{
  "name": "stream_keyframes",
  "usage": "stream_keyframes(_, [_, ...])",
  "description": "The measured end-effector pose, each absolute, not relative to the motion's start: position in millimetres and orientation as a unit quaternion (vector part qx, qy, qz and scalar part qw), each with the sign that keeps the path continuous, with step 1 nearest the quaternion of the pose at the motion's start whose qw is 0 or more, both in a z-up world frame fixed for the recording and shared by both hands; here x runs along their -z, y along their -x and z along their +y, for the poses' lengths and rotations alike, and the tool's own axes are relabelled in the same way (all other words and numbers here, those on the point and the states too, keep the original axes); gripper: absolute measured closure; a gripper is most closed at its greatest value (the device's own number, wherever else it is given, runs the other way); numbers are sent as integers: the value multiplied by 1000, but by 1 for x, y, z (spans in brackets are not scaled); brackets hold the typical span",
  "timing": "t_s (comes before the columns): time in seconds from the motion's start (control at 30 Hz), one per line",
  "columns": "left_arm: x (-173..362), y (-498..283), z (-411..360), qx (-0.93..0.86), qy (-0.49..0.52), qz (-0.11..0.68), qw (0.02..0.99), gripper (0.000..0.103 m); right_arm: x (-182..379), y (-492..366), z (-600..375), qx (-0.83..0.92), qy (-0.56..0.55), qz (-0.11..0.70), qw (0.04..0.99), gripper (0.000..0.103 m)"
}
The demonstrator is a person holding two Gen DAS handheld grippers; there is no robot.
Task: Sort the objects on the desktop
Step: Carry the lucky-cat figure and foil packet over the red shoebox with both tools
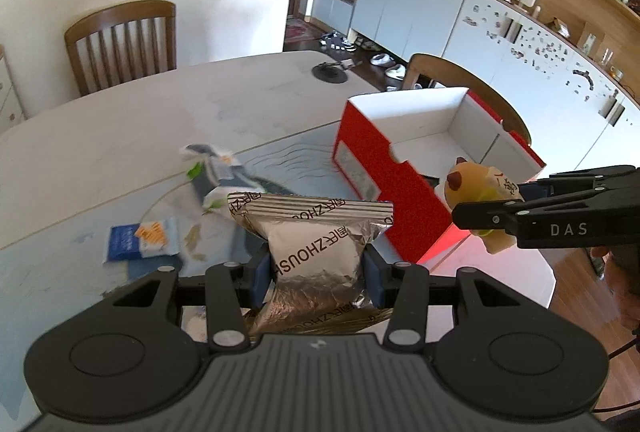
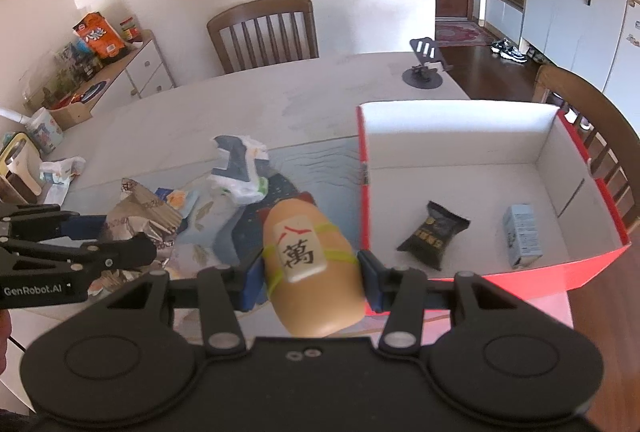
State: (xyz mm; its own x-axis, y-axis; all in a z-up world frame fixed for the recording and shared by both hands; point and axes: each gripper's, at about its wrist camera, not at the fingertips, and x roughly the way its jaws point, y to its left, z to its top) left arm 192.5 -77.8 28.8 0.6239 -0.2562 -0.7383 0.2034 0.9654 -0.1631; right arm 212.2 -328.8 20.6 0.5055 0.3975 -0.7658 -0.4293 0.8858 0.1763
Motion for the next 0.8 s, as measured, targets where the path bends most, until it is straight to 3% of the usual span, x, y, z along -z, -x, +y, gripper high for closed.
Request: stream_keyframes(0.8, [-32, -240, -179, 175, 0, 414, 893, 58, -18, -257, -416, -208, 16, 432, 877, 55])
